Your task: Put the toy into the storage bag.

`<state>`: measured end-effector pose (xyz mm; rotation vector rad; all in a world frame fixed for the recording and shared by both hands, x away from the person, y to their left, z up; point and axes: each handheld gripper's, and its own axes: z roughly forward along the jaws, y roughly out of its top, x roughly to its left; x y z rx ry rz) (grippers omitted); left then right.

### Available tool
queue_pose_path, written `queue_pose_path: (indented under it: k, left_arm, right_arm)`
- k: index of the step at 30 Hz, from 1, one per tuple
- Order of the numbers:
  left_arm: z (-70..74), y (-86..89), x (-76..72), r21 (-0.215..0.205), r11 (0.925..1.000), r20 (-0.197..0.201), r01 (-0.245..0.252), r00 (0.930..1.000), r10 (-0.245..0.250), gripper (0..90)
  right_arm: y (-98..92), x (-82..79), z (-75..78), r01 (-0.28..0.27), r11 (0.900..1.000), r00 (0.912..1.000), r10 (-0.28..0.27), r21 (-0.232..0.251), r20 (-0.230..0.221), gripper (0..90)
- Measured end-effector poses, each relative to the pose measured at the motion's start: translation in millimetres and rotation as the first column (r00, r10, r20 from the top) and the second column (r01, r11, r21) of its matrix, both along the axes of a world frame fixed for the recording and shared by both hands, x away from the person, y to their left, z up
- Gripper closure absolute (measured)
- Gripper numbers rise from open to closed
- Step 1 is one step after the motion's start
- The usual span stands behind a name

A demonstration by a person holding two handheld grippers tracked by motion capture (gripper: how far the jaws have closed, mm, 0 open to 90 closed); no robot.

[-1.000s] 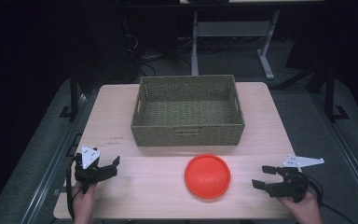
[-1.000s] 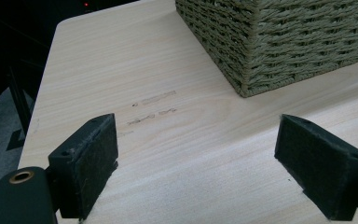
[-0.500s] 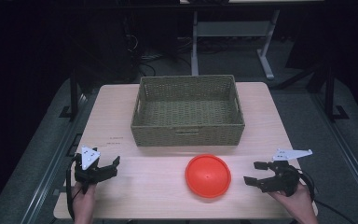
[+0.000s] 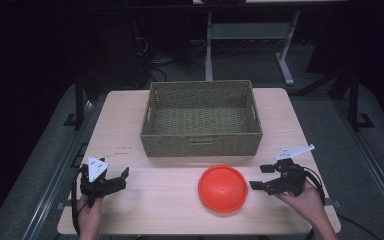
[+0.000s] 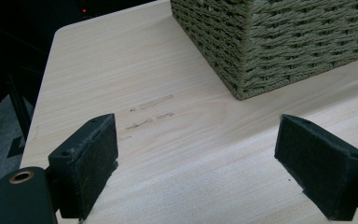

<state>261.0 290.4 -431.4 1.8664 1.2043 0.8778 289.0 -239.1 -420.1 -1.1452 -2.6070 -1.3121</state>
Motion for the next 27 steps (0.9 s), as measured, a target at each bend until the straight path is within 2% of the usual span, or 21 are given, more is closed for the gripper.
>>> queue_pose_path:
  k: [2, 8, 11, 27]
  left_arm:
    - [0.1, 0.1, 0.1, -0.004, 1.0, 0.0, -0.001, 1.0, 0.001, 12.8]
    - [0.1, 0.9, 0.0, -0.005, 1.0, -0.002, -0.004, 1.0, 0.004, 12.7]
    - [0.0, 1.3, 0.1, -0.004, 1.0, 0.0, -0.003, 1.0, 0.003, 12.7]
    - [0.2, 1.5, -0.1, -0.006, 1.0, 0.003, -0.003, 1.0, 0.003, 12.8]
  right_arm:
    - [4.6, 5.6, 0.1, -0.01, 1.0, 0.9997, 0.009, -0.014, -0.021, 16.6]
    - [11.9, 13.5, 0.3, -0.024, 1.0, 0.9988, 0.024, -0.016, -0.042, 16.6]
    - [17.9, 17.2, -2.8, -0.036, 0.999, 0.9977, 0.034, -0.034, -0.059, 16.6]
    - [37.3, 29.4, -2.0, -0.062, 0.995, 0.9961, 0.057, -0.072, -0.067, 17.0]
